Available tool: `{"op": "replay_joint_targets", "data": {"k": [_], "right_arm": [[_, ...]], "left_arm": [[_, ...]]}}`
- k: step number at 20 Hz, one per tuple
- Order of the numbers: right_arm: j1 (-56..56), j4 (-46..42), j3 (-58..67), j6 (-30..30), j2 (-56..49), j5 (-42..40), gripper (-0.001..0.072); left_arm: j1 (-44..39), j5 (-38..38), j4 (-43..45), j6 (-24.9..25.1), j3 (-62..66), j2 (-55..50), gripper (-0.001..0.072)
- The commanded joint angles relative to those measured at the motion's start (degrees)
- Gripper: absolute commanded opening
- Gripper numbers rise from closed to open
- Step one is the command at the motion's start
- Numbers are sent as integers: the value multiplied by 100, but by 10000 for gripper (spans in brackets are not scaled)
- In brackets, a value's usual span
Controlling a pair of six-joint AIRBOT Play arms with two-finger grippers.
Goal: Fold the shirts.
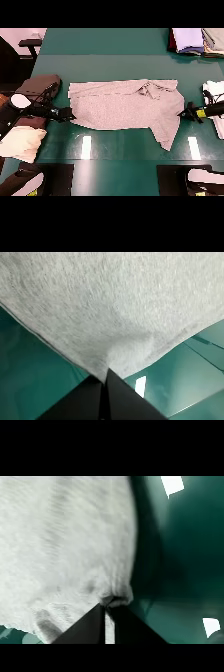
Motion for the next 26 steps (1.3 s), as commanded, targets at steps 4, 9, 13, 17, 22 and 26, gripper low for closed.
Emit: {"op": "replay_joint_targets", "data": {"k": [4, 9, 13, 17, 22, 26], "right_arm": [[540, 61, 942, -17, 514, 122, 11], [535, 61, 2852, -17, 1878, 345, 12], [533, -33, 4496, -11, 2813, 365, 11], [533, -658, 5781, 435, 3362, 487, 11], [533, -1091, 6968, 706, 3244, 962, 10], [540, -1067, 7313, 977, 2682, 1445, 9]], "left_arm": [[-2, -254, 308, 13, 831, 319, 21], [-2, -852, 568, -157, 3386, 1003, 21], [-2, -1027, 614, -323, 5928, 1036, 21], [-2, -1067, 879, -881, 7866, 1036, 20], [-2, -1080, 903, -1202, 8577, 1036, 20], [-2, -1473, 1606, -1204, 7888, 1034, 20]]}}
